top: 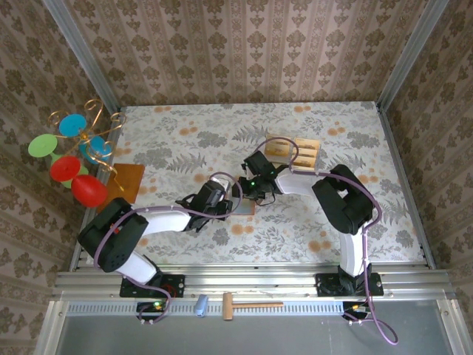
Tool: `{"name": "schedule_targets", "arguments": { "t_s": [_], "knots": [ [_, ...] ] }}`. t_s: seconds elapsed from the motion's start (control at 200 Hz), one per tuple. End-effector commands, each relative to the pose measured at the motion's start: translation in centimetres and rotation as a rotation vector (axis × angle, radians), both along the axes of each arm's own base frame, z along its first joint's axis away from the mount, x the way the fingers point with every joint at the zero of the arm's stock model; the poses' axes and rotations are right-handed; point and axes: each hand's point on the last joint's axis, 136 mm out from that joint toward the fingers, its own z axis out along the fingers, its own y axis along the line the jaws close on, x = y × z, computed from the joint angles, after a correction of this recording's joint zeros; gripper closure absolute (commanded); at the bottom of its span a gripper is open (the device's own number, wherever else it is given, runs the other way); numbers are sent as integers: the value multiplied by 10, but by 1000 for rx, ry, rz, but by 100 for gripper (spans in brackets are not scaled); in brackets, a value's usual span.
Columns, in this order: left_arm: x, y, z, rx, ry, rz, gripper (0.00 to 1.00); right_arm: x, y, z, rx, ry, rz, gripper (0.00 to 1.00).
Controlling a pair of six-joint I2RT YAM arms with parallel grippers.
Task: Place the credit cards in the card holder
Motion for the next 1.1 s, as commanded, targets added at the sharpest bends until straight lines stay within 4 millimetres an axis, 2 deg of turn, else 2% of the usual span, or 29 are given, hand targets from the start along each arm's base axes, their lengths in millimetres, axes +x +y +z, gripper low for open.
{"name": "schedule_targets", "arguments": {
  "t_s": [0.0, 0.085, 0.29, 0.665, 0.81, 1.095],
  "knots": [
    [-8, 6, -15, 55, 35, -10, 61, 2, -6, 21, 11, -9, -29, 61],
    [-8, 6, -16, 50, 36, -7, 61, 2, -11, 26, 19, -19, -48, 59],
    [-9, 7, -18, 49, 38, -3, 62, 1, -20, 23, 23, -19, -86, 57],
    [-9, 7, -18, 46, 36, -2, 63, -1, -11, 12, 49, 16, -78, 57],
    [-8, 6, -9, 32, 23, -4, 63, -1, -3, 14, 83, 23, -74, 57],
    [-2, 6, 22, -3, -37, 7, 59, 3, 19, 23, 200, 54, -76, 56]
  ]
}}
